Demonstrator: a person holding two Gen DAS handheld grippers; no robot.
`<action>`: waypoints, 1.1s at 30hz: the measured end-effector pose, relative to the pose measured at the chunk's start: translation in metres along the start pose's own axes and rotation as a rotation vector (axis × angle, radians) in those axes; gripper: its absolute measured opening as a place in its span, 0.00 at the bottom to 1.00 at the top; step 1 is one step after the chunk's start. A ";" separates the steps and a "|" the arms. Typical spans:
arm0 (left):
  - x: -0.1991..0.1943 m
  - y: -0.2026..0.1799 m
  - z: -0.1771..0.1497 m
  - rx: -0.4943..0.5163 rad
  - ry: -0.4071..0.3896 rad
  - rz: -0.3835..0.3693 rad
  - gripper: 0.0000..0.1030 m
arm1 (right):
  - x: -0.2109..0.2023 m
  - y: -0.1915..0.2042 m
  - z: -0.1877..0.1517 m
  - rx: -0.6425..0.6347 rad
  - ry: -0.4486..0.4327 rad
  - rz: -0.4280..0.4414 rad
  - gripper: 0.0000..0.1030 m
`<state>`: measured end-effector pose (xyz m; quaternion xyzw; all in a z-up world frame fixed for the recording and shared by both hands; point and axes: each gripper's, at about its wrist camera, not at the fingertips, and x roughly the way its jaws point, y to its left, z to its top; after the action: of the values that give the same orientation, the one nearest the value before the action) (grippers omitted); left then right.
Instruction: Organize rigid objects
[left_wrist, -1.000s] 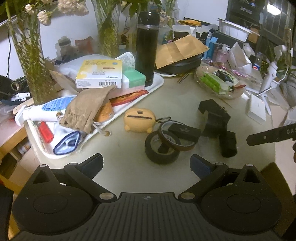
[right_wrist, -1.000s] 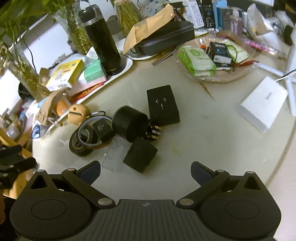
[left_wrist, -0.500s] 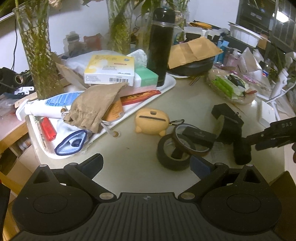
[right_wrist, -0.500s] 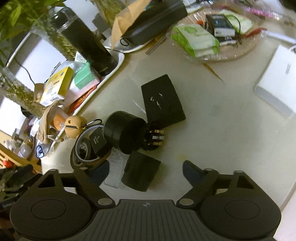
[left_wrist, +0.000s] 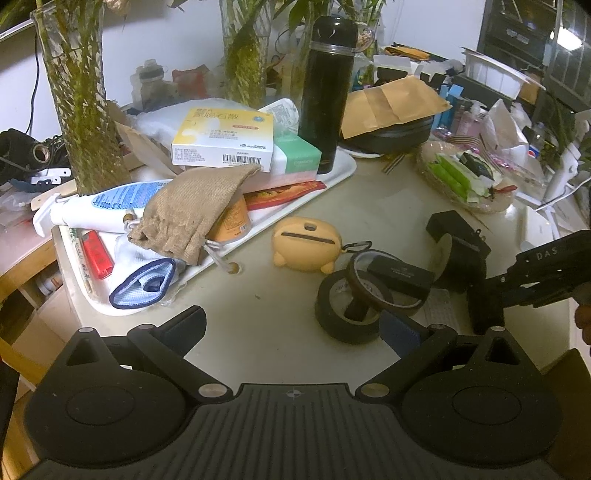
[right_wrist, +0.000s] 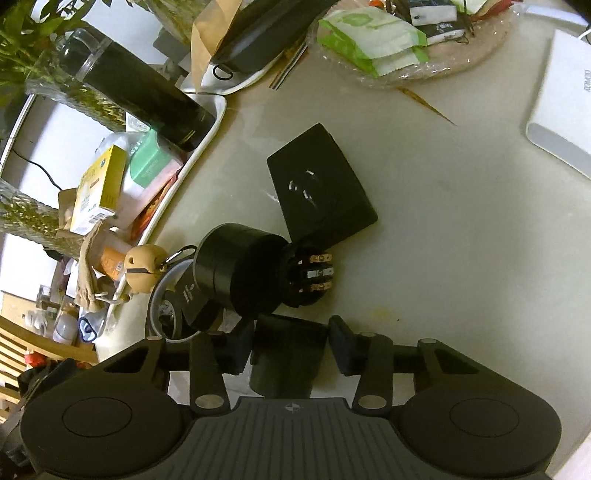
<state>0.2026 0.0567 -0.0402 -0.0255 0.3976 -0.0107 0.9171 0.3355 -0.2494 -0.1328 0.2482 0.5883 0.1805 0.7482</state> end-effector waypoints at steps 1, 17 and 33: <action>0.000 0.000 0.000 0.000 0.000 0.000 1.00 | 0.000 0.001 -0.001 -0.001 0.002 -0.002 0.45; 0.002 -0.003 -0.001 0.010 -0.002 -0.003 1.00 | -0.025 0.045 -0.031 -0.462 -0.202 -0.236 0.45; 0.001 -0.004 -0.001 0.008 -0.006 -0.006 0.99 | -0.011 0.038 -0.050 -0.499 -0.109 -0.296 0.42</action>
<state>0.2028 0.0526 -0.0410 -0.0231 0.3945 -0.0147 0.9185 0.2850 -0.2165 -0.1114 -0.0226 0.5146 0.1952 0.8346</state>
